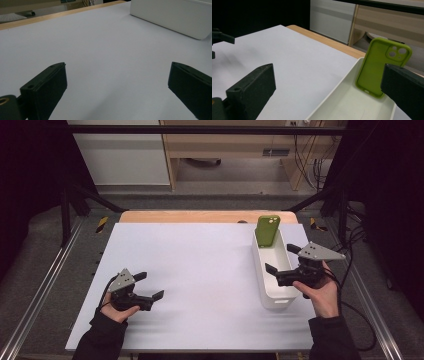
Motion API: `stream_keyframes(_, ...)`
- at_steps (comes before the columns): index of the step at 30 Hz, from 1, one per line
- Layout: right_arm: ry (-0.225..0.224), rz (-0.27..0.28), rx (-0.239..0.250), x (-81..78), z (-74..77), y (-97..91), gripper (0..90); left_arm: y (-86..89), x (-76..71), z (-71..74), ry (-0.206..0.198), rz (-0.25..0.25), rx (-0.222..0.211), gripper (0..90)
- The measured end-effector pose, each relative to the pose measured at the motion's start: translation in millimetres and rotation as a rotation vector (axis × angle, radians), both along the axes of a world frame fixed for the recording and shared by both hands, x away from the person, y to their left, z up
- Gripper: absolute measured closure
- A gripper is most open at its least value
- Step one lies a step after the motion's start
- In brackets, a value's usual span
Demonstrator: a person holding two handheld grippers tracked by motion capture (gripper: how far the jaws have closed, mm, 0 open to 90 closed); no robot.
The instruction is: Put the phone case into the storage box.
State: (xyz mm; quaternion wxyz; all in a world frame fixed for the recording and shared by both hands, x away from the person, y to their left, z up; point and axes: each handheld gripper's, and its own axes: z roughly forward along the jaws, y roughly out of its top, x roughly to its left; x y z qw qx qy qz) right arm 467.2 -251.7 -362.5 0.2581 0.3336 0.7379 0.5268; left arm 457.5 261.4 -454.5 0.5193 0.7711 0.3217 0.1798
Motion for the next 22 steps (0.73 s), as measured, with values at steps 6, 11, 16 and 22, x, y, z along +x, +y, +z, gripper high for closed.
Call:
stream_keyframes(6, 0.011, -0.007, 0.020, -8.9, -17.8, -10.1, 0.4, 0.4, -0.5, 1.0, -0.003, -0.007, -0.011, 2.0)
stream_keyframes(11, 0.010, 0.009, 0.039, -17.2, -31.5, -19.6, 0.4, 0.5, -0.8, 1.6, -0.006, -0.010, -0.015, 2.0)
stream_keyframes(16, 0.009, -0.003, 0.058, -23.4, -42.2, -29.4, 0.5, 0.1, -1.9, 2.9, -0.013, -0.015, -0.017, 2.0)
stream_keyframes(22, -0.005, -0.004, 0.099, -28.3, -46.7, -41.5, 0.4, 0.2, -1.7, 3.4, -0.015, -0.017, -0.020, 2.0)
